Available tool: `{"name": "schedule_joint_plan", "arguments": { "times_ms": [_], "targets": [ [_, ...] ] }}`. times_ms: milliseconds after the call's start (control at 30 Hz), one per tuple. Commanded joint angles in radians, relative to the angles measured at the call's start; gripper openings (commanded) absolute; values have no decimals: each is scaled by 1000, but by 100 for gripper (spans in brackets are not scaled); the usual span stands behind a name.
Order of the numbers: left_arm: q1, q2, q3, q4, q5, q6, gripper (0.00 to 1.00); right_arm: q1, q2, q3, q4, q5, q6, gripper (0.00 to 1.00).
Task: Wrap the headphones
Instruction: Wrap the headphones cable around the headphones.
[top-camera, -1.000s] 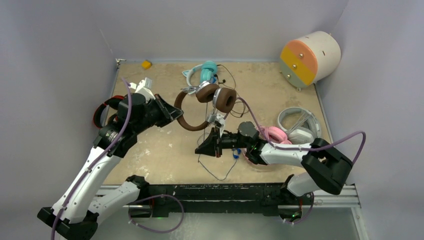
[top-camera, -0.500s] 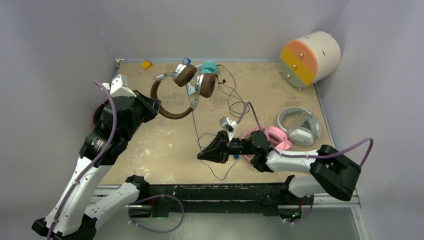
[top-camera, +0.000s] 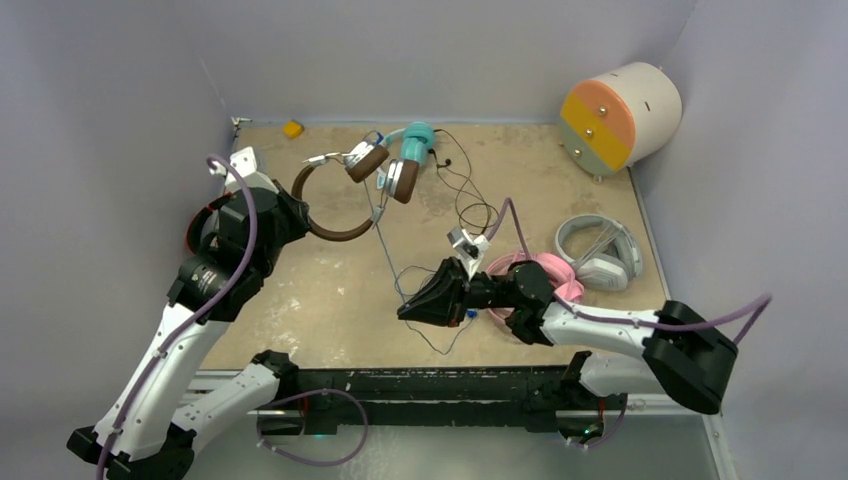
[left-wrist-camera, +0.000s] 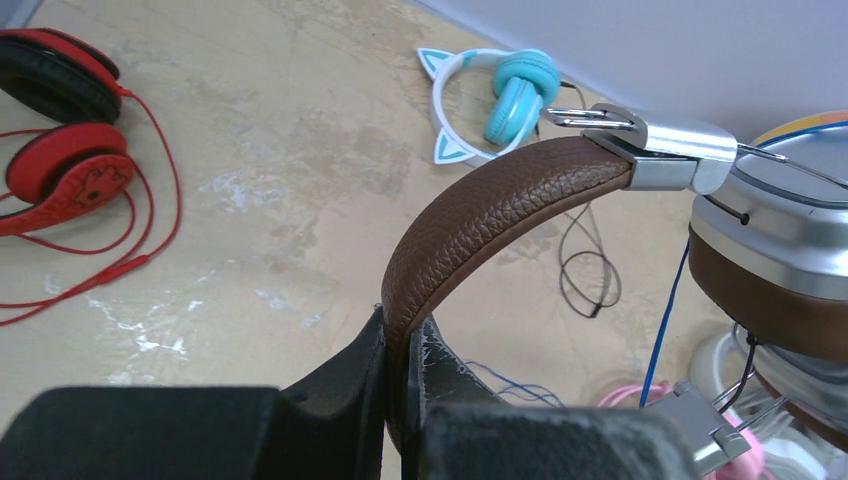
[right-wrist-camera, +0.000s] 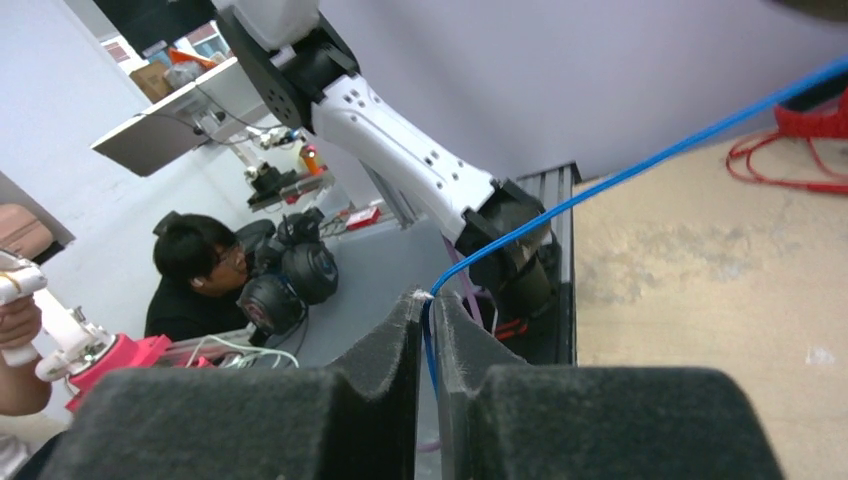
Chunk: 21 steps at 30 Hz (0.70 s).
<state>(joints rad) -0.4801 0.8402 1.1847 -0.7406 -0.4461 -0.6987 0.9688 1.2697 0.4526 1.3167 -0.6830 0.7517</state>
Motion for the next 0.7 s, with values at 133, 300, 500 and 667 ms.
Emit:
{"name": "schedule_joint_plan", "arguments": {
  "times_ms": [133,300,500,667],
  "targets": [
    [0,39,-38,53,-53,148,0,5,-273,139,-405,98,-100,0],
    [0,78,-72,59,-66,230,0,5,-385,281,-853,205,-264,0],
    [-4,101,-103,58,-35,328,0,4,-321,566,-1442,350,-458,0],
    [-4,120,-78,4,-45,237,0,2,-211,649,-1623,357,-538,0]
  ]
}}
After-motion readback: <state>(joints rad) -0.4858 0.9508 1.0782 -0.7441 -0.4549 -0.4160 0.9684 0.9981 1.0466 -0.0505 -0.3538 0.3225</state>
